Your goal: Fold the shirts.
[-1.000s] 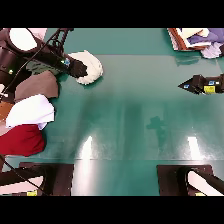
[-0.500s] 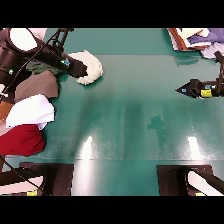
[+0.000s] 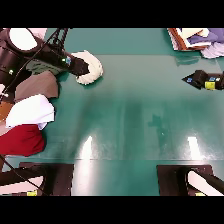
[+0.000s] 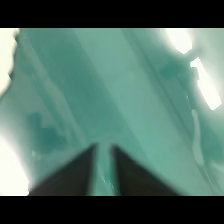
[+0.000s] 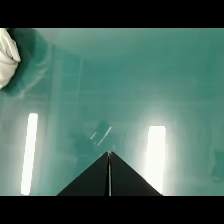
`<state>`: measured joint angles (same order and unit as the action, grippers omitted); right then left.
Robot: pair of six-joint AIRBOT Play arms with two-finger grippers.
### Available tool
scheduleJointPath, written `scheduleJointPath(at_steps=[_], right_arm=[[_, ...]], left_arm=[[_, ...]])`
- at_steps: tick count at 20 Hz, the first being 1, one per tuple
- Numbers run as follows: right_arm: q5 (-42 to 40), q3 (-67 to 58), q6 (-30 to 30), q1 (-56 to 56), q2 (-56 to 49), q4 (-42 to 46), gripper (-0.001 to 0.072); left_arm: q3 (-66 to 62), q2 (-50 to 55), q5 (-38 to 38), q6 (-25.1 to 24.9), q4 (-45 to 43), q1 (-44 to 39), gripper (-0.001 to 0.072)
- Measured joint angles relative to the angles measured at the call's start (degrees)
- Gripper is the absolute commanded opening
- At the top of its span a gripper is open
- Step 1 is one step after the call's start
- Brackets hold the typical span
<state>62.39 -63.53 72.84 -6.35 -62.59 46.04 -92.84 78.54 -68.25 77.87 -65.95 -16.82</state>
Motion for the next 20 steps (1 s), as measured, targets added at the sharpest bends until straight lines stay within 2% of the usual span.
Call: scheduleJointPath(at_steps=[2,4,7,10,14,15,16,17,18,20], right_arm=[[-0.07,-2.47,0.09,-0.02,0.0,-0.02,0.0018],[0.39,-5.27,0.13,-0.02,0.0,-0.04,0.0018],[1.73,-9.35,0.15,-0.02,0.0,-0.04,0.0018],[2.8,-12.26,0.2,-0.02,0.0,-0.04,0.0018],[3.48,-13.75,0.28,-0.02,0.0,-0.02,0.0018],[3.52,-13.92,0.28,-0.02,0.0,-0.02,0.0018],[3.65,-14.03,0.28,-0.04,0.0,-0.02,0.0018],[3.69,-14.1,0.28,-0.02,0.0,0.0,0.0018],[3.72,-14.16,0.28,-0.02,0.0,0.0,0.0018],[3.74,-14.23,0.28,-0.02,0.0,0.02,0.0018]], left_arm=[[0.04,0.46,3.69,1.22,-3.72,0.24,0.0704],[0.04,2.29,7.15,4.61,-8.46,1.9,0.0705],[0.04,7.76,10.38,8.55,-9.38,6.69,0.0706],[0.07,15.15,14.03,9.33,-2.16,11.41,0.0705],[0.07,23.85,19.47,5.01,10.84,13.53,0.0704],[0.07,25.44,20.94,4.07,13.38,13.73,0.0639],[0.07,26.6,22.18,3.45,15.5,13.88,0.0495],[0.04,27.52,23.26,2.89,17.25,13.97,0.028],[-0.24,28.13,24.0,2.51,18.69,14.05,0.0018],[-1.99,28.89,24.02,1.77,20.44,14.16,0.0023]])
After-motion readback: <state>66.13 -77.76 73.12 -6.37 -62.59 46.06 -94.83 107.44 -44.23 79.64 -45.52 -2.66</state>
